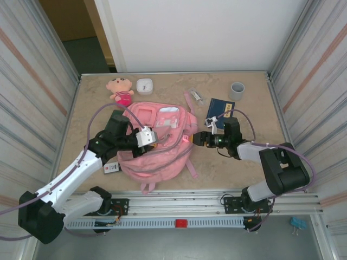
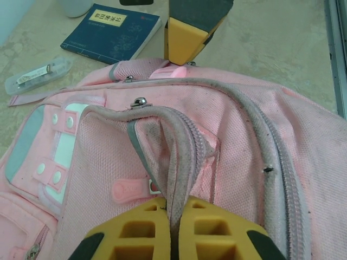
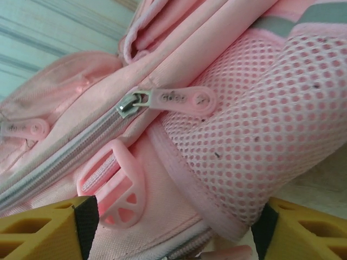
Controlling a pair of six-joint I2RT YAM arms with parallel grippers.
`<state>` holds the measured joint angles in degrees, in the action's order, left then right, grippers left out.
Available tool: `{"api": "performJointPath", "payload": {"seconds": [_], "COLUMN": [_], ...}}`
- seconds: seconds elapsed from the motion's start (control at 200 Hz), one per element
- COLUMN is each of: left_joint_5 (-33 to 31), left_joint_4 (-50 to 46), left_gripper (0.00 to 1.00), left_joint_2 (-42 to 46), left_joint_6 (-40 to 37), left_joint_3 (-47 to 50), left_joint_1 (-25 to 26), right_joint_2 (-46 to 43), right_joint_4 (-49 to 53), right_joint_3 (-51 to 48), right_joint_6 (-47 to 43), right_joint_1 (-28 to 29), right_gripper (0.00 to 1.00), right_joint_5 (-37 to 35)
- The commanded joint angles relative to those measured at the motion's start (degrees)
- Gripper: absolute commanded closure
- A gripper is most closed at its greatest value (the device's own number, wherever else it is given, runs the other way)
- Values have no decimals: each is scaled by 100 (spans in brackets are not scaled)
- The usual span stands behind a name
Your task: Pack the student bag
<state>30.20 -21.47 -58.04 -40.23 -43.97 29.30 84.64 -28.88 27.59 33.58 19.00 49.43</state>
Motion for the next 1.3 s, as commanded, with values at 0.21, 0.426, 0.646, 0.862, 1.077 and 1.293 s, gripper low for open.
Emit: {"api": "performJointPath", "payload": {"seconds": [0.21, 0.426, 0.646, 0.862, 1.077, 1.293], "left_joint_5": [-215, -426, -176, -84, -77, 132], "left_joint_4": [879, 963, 1121, 1185, 982, 1015], "left_gripper": [100, 100, 100, 100, 100, 100], "left_joint_2": [214, 224, 238, 345, 416, 463], "left_joint_6": [267, 272, 342, 375, 290, 314], "left_joint_3": [-69, -32, 16, 55, 5, 4], "left_joint_1": [-65, -74, -73, -78, -159, -263], "right_joint_2": [-411, -1017, -962, -324, -488, -93], "right_joint_4": [112, 459, 475, 256, 103, -193], "right_joint_3": [-245, -474, -346, -70, -312, -50], "right_joint_6": [-15, -45, -157, -35, -166, -120], "right_joint_1": [172, 171, 146, 94, -166, -328], "right_gripper": [47, 63, 71, 45, 33, 17], "right_joint_5": [324, 241, 99, -23, -27, 347]}}
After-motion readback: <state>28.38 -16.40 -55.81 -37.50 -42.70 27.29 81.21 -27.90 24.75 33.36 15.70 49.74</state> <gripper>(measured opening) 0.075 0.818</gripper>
